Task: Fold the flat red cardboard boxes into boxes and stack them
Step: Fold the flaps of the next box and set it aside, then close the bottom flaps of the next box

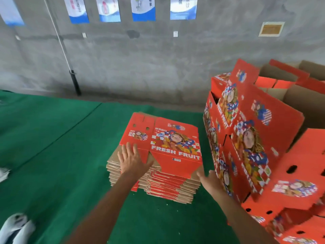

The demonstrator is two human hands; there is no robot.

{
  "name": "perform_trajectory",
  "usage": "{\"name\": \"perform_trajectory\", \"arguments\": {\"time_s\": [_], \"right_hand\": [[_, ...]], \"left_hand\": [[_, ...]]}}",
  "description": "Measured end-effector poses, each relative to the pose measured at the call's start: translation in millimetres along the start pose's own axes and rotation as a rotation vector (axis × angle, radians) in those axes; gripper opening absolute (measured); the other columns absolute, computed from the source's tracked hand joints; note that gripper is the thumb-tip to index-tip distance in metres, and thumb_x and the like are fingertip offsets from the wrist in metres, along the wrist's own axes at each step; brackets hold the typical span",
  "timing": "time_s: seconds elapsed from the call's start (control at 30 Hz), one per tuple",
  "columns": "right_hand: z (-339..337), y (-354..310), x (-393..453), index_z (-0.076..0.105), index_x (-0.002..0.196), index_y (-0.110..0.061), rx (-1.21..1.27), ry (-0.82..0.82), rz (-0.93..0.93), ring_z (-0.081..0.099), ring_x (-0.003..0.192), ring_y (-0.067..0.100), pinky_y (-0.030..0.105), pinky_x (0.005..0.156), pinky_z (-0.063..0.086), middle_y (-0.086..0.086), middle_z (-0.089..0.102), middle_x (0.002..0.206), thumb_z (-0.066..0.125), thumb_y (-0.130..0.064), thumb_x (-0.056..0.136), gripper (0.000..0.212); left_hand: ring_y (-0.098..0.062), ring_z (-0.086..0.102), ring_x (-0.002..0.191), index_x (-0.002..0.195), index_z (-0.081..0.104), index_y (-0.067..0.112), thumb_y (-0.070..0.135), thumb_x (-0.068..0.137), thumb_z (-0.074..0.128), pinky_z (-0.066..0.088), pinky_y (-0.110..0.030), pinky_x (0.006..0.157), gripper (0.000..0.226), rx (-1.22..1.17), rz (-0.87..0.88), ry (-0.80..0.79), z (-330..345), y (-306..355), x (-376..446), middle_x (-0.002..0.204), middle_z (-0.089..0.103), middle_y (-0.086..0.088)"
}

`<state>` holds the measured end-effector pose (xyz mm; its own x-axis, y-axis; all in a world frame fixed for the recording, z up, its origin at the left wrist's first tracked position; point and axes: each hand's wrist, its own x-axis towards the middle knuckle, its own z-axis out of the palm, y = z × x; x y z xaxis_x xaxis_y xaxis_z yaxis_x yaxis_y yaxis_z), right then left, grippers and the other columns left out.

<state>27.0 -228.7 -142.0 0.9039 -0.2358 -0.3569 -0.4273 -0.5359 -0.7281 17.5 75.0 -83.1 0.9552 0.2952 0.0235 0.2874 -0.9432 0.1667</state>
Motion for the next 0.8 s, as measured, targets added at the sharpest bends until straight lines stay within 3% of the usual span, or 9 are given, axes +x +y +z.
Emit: {"name": "perform_trajectory", "arguments": {"time_s": [0.07, 0.13, 0.27, 0.37, 0.47, 0.53, 0.6, 0.7, 0.8], "right_hand": [[8.1, -3.1, 17.8, 0.060, 0.119, -0.002, 0.085, -0.059, 0.049, 0.061, 0.104, 0.028, 0.039, 0.095, 0.048, 0.009, 0.062, 0.109, 0.059, -0.048, 0.099, 0.050], [15.5, -1.8, 28.0, 0.060, 0.088, -0.013, 0.189, -0.073, 0.026, 0.059, 0.084, 0.019, 0.046, 0.094, 0.054, 0.003, 0.060, 0.088, 0.063, -0.041, 0.098, 0.030], [22.3, 0.3, 21.8, 0.063, 0.082, -0.018, 0.149, 0.024, -0.109, 0.061, 0.073, 0.014, 0.030, 0.061, 0.042, 0.000, 0.065, 0.080, 0.066, -0.041, 0.095, 0.027], [23.6, -1.2, 12.3, 0.059, 0.073, -0.022, 0.151, 0.093, -0.152, 0.059, 0.069, 0.014, 0.027, 0.057, 0.038, -0.004, 0.062, 0.073, 0.069, -0.038, 0.094, 0.028], [24.9, -4.1, 5.9, 0.062, 0.076, -0.015, 0.128, 0.147, -0.190, 0.062, 0.072, 0.015, 0.026, 0.057, 0.041, -0.001, 0.064, 0.079, 0.072, -0.036, 0.093, 0.028], [23.9, -7.6, -0.9, 0.059, 0.084, -0.013, 0.117, 0.160, -0.177, 0.060, 0.076, 0.008, 0.023, 0.061, 0.041, -0.004, 0.062, 0.085, 0.072, -0.036, 0.093, 0.028], [19.1, -12.9, -8.6, 0.061, 0.097, -0.015, 0.201, 0.142, -0.178, 0.065, 0.085, 0.014, 0.025, 0.065, 0.044, -0.003, 0.066, 0.091, 0.074, -0.034, 0.092, 0.023], [3.5, -23.9, -24.2, 0.056, 0.115, -0.020, 0.390, 0.113, -0.210, 0.067, 0.091, 0.013, 0.024, 0.067, 0.046, -0.003, 0.068, 0.100, 0.079, -0.028, 0.089, 0.036], [-16.1, -39.6, -39.4, 0.055, 0.127, -0.021, 0.480, 0.122, -0.306, 0.068, 0.091, 0.003, 0.013, 0.065, 0.052, -0.009, 0.068, 0.108, 0.077, -0.017, 0.091, 0.043]], "left_hand": [[-0.038, -0.011, 0.157, 0.163, -0.006, 0.006, 0.100, 0.074, 0.027, -0.009, -0.051, 0.124, 0.133, 0.050, -0.030, -0.031, 1.9, -12.2, 19.4, 0.170, -0.012, -0.023], [-0.038, -0.010, 0.158, 0.162, -0.003, 0.003, 0.101, 0.075, 0.017, -0.007, -0.049, 0.125, 0.133, 0.056, -0.019, -0.025, 5.4, -17.2, 29.5, 0.169, -0.010, -0.024], [-0.047, -0.007, 0.156, 0.161, 0.004, -0.002, 0.082, 0.093, 0.027, 0.010, -0.051, 0.126, 0.111, 0.107, 0.023, -0.058, 10.2, -14.5, 29.3, 0.167, -0.005, -0.031], [-0.054, 0.013, 0.151, 0.159, 0.018, -0.006, 0.063, 0.099, 0.039, 0.029, -0.054, 0.122, 0.093, 0.239, 0.035, -0.077, 3.3, -4.1, 25.4, 0.164, 0.014, -0.034], [-0.051, 0.039, 0.139, 0.149, 0.036, -0.007, 0.051, 0.099, 0.045, 0.045, -0.053, 0.111, 0.077, 0.349, 0.066, -0.040, -2.0, 8.2, 19.5, 0.152, 0.039, -0.031], [-0.045, 0.047, 0.132, 0.144, 0.040, -0.005, 0.046, 0.102, 0.045, 0.050, -0.052, 0.105, 0.067, 0.384, 0.099, -0.007, -2.7, 12.7, 15.6, 0.142, 0.047, -0.026], [-0.038, 0.052, 0.129, 0.140, 0.041, -0.002, 0.037, 0.106, 0.045, 0.054, -0.047, 0.102, 0.052, 0.385, 0.147, 0.042, -5.6, 11.4, 12.8, 0.136, 0.051, -0.021], [-0.030, 0.064, 0.114, 0.133, 0.048, 0.007, 0.013, 0.105, 0.044, 0.058, -0.037, 0.089, 0.029, 0.190, 0.206, 0.112, -21.8, -1.9, 10.8, 0.126, 0.062, -0.013], [-0.041, 0.071, 0.088, 0.117, 0.063, 0.010, 0.015, 0.105, 0.049, 0.057, -0.046, 0.078, 0.020, -0.106, 0.185, 0.258, -58.8, -7.5, 2.1, 0.099, 0.073, -0.019]]}}
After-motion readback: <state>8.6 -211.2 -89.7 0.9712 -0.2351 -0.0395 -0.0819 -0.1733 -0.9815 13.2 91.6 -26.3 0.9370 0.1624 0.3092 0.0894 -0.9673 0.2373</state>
